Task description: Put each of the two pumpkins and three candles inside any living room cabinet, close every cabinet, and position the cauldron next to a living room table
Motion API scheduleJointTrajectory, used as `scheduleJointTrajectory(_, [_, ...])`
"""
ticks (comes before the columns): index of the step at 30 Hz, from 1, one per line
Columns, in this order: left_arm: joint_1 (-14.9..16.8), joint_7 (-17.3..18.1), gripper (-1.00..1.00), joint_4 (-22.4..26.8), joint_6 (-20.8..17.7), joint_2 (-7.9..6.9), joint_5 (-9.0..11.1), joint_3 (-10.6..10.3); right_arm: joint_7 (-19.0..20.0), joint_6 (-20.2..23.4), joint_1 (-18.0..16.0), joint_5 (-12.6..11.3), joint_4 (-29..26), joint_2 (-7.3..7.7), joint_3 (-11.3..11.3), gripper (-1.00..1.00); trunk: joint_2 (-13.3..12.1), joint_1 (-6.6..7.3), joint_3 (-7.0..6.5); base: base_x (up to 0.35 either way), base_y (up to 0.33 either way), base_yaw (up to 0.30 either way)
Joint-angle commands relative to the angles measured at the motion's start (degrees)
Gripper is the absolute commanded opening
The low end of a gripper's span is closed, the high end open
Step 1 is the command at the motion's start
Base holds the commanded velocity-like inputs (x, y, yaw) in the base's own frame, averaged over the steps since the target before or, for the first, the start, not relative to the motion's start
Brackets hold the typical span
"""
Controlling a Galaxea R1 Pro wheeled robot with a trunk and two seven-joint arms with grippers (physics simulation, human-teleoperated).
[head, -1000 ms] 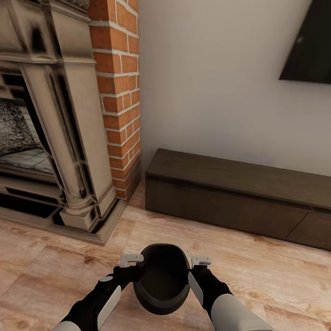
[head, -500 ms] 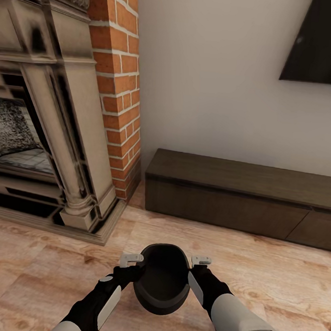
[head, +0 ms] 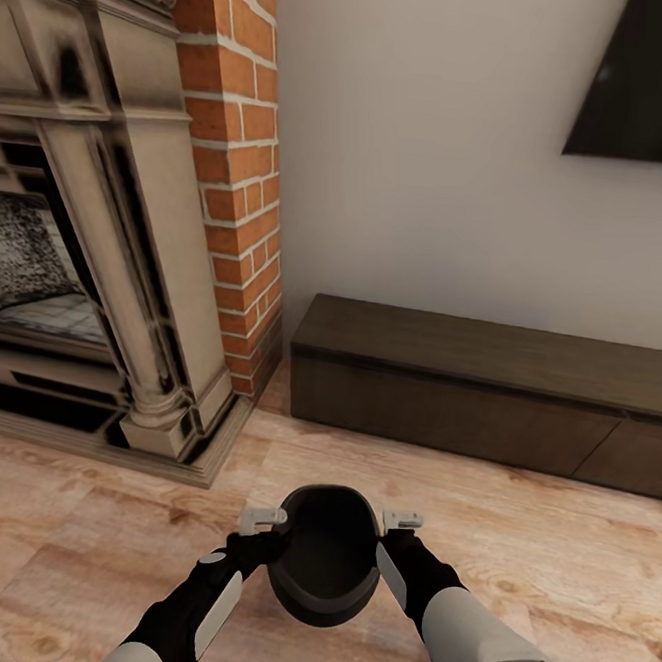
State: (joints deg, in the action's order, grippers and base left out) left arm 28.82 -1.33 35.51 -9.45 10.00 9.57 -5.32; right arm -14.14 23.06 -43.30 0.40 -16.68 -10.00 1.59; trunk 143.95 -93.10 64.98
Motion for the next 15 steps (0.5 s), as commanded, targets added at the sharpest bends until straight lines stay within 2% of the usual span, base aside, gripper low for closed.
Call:
scheduleJointTrajectory(1, [0.01, -0.15, 1.00, 0.10, -0.31, 0.00, 0.60, -0.06, -0.19, 0.41, 0.01, 0.03, -0.11, 0.00, 0.17, 1.00, 0.02, 0.01, 0.14, 0.000, 0.000, 0.046])
scheduleJointTrajectory(15, [0.01, -0.10, 1.00, 0.01, -0.31, 0.00, 0.55, -0.13, -0.19, 0.41, 0.01, 0.04, -0.11, 0.00, 0.17, 1.00, 0.02, 0.01, 1.40, 0.000, 0.000, 0.069])
